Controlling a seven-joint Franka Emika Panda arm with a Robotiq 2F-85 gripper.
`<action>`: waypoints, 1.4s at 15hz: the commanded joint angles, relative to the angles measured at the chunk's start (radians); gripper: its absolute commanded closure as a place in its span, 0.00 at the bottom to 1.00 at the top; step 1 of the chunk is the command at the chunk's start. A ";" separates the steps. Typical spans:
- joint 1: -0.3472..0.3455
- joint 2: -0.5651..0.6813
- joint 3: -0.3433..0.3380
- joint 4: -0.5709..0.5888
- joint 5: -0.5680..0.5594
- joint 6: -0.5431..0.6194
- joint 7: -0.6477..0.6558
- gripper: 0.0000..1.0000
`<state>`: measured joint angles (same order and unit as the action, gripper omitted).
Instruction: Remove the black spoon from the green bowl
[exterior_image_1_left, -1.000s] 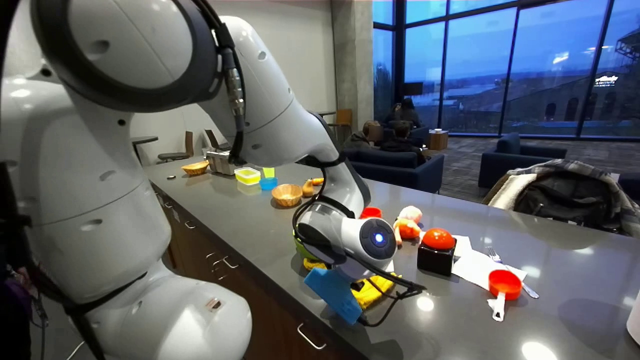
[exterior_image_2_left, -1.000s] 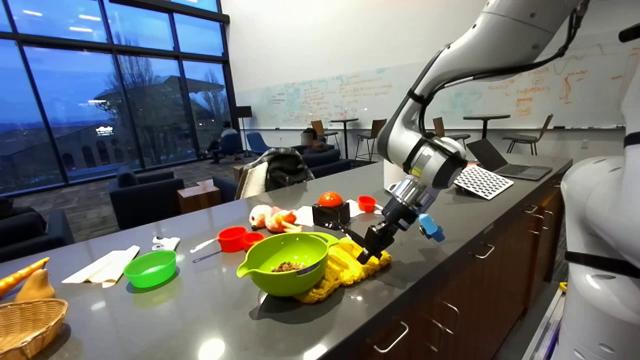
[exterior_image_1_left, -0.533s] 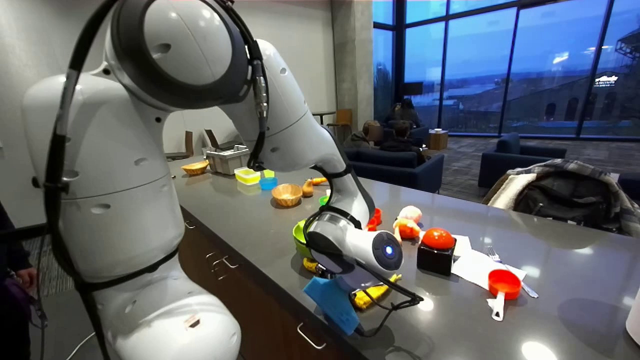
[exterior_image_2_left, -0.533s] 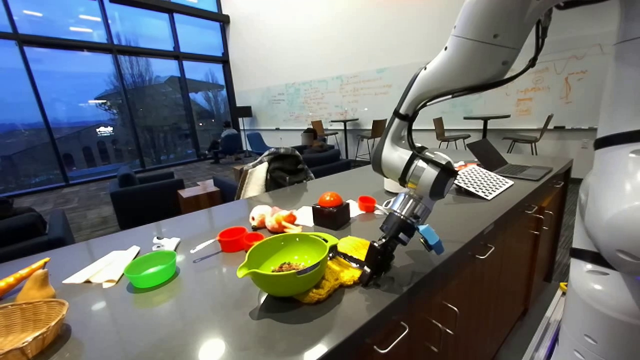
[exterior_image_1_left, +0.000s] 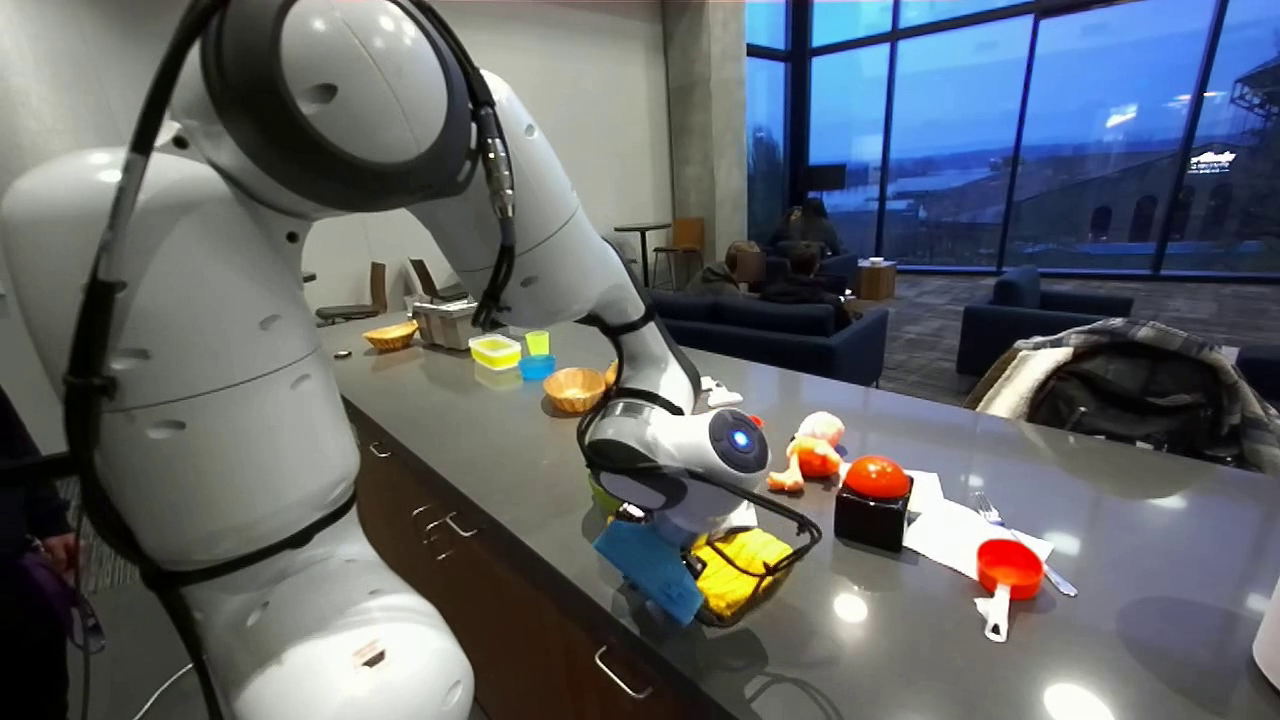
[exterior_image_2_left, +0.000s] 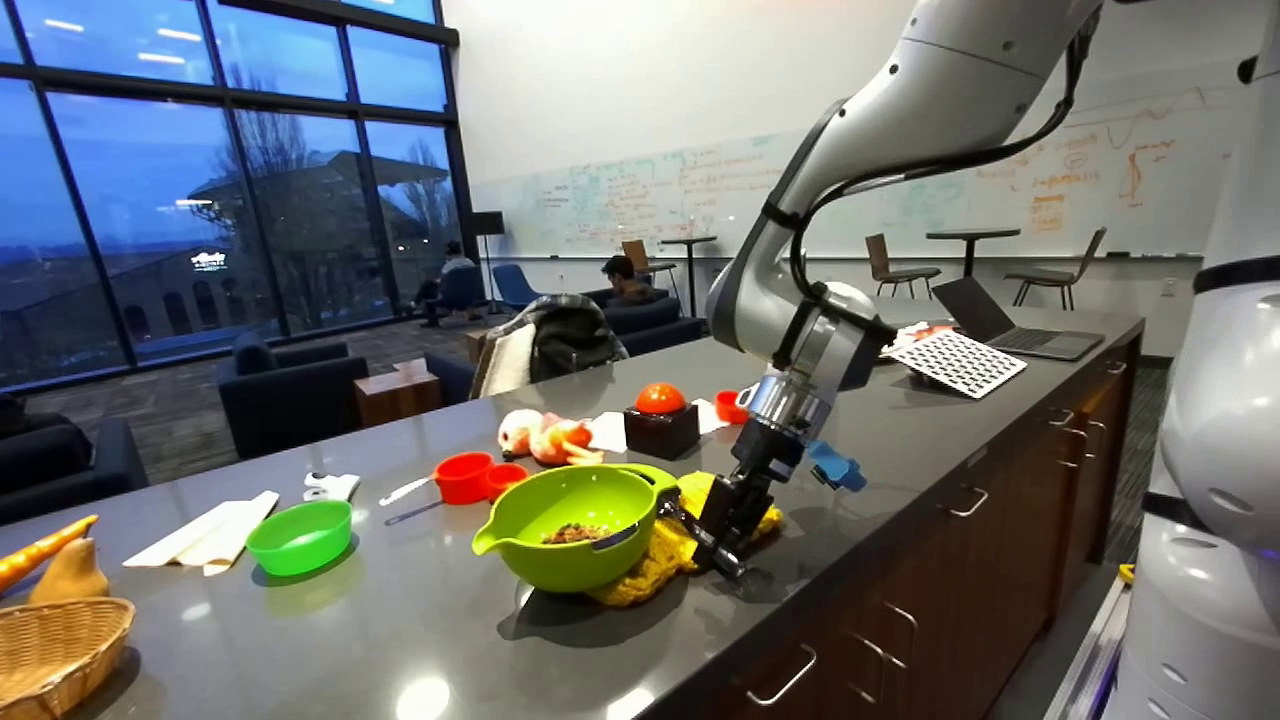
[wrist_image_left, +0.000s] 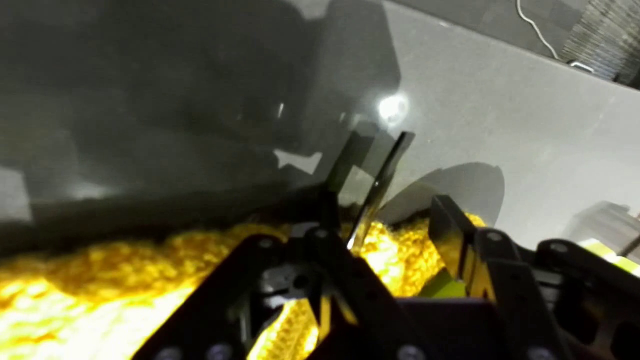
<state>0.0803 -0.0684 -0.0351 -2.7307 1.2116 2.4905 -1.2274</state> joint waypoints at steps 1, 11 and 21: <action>0.055 -0.029 0.130 -0.020 -0.119 0.211 0.271 0.17; -0.026 -0.036 0.256 -0.106 -0.986 0.328 1.067 0.00; -0.036 -0.295 0.266 0.224 -1.414 -0.503 1.400 0.00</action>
<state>0.0030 -0.2973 0.2330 -2.6058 -0.1749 2.1826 0.1469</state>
